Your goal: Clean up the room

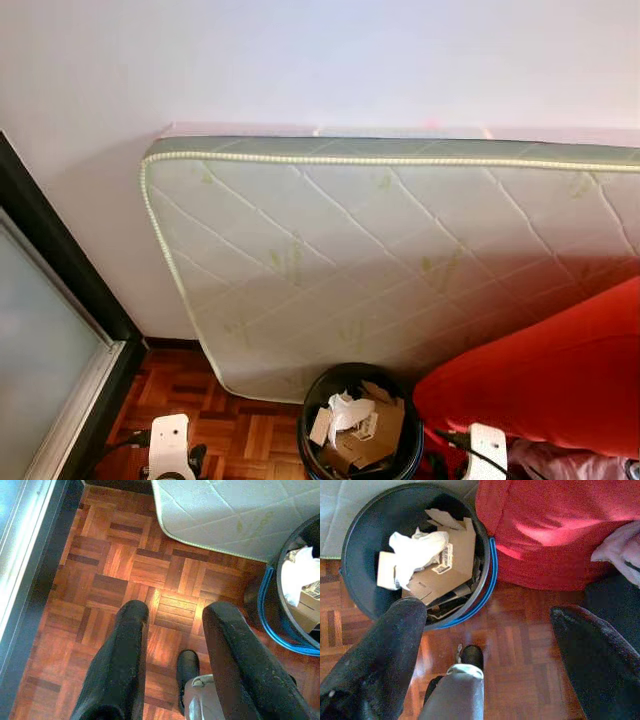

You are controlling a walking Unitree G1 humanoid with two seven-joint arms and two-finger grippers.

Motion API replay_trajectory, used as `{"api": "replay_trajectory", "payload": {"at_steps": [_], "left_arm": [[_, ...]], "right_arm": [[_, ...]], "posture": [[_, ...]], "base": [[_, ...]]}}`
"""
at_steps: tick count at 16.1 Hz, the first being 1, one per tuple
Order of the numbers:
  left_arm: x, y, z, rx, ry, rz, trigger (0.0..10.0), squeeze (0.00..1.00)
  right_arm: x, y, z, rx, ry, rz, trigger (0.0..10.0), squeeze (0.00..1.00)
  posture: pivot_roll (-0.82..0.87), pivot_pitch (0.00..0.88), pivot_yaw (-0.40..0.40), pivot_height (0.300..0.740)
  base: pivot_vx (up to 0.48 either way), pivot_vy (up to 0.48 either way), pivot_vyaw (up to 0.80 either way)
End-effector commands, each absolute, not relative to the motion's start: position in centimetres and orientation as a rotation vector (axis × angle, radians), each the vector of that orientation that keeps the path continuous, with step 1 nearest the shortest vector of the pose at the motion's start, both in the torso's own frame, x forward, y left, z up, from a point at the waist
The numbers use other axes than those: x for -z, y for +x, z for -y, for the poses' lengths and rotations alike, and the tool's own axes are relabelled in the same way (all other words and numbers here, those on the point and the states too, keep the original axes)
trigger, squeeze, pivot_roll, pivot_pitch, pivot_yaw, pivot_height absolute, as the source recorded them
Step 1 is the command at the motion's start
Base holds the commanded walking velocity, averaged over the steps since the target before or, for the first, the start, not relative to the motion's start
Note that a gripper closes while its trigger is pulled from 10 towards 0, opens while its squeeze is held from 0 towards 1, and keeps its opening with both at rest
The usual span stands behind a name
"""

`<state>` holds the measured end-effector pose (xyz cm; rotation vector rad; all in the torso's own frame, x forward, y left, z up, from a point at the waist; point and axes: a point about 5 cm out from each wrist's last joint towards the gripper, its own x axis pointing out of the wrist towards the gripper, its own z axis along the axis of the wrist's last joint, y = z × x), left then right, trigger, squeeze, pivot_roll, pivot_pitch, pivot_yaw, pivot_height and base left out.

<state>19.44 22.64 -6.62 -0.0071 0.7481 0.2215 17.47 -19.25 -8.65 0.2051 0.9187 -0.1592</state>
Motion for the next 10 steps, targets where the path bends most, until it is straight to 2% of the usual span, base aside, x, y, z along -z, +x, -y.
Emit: {"api": "replay_trajectory", "payload": {"at_steps": [1,10], "left_arm": [[6.98,18.91,-22.68,-0.217,0.001,-0.783,10.0,0.00],[7.30,18.49,-22.28,-0.210,-0.008,-0.800,10.0,0.00]], "right_arm": [[8.84,17.13,19.16,0.152,0.195,-0.941,10.0,0.00],[8.66,17.57,19.09,0.130,0.178,-0.936,10.0,0.00]], "posture": [[0.06,0.000,-0.017,0.740],[0.06,0.000,-0.026,0.740]], "base": [[0.000,0.000,0.00],[0.000,0.000,0.00]]}}
